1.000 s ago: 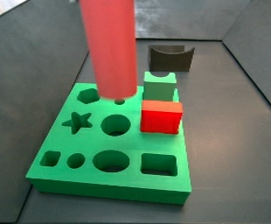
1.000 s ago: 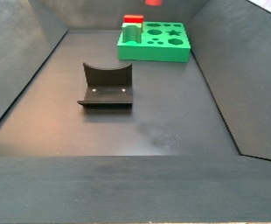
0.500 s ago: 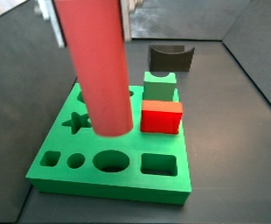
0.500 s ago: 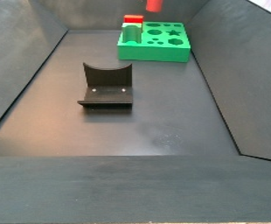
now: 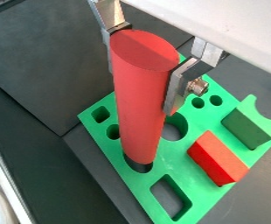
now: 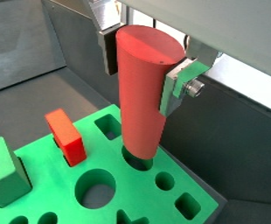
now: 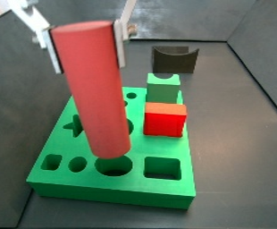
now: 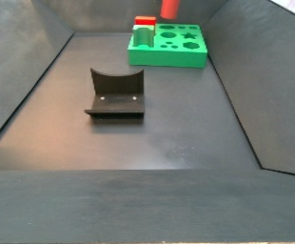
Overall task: Pick up the oval object. Move up. Move to above the board. Insert the oval object.
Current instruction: Insert the oval object.
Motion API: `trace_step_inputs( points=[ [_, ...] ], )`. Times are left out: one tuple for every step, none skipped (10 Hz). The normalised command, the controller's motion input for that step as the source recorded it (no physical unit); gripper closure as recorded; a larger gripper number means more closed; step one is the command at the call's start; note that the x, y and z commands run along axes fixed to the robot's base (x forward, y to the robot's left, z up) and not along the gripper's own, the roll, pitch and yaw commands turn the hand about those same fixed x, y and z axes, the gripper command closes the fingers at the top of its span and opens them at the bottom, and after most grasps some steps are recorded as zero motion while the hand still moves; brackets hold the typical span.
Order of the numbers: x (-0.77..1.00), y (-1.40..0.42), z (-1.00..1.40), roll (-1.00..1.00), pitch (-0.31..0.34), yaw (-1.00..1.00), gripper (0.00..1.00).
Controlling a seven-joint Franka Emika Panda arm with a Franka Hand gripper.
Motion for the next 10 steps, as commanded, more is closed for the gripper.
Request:
trace_step_inputs(
  points=[
    [-0.04,-0.2,-0.3,0.06,-0.056,0.0,1.0],
    [0.0,-0.49,-0.23,0.14,-0.034,0.0,1.0],
    [0.0,-0.48,-0.07,0.09,0.0,0.0,1.0],
    [0.21,-0.35,0.0,0.0,0.0,0.0,1.0],
    [0.2,-0.14,-0.08,0.0,0.0,0.0,1.0],
    [0.17,0.0,-0.04,0.0,0.0,0.0,1.0],
    [0.15,0.0,-0.14,0.0,0.0,0.0,1.0],
    [0.04,0.01,-0.14,0.0,-0.013,0.0,1.0],
    [0.02,0.04,-0.15,0.0,-0.013,0.0,1.0],
    [0.0,0.03,-0.16,0.0,-0.029,0.0,1.0]
  ],
)
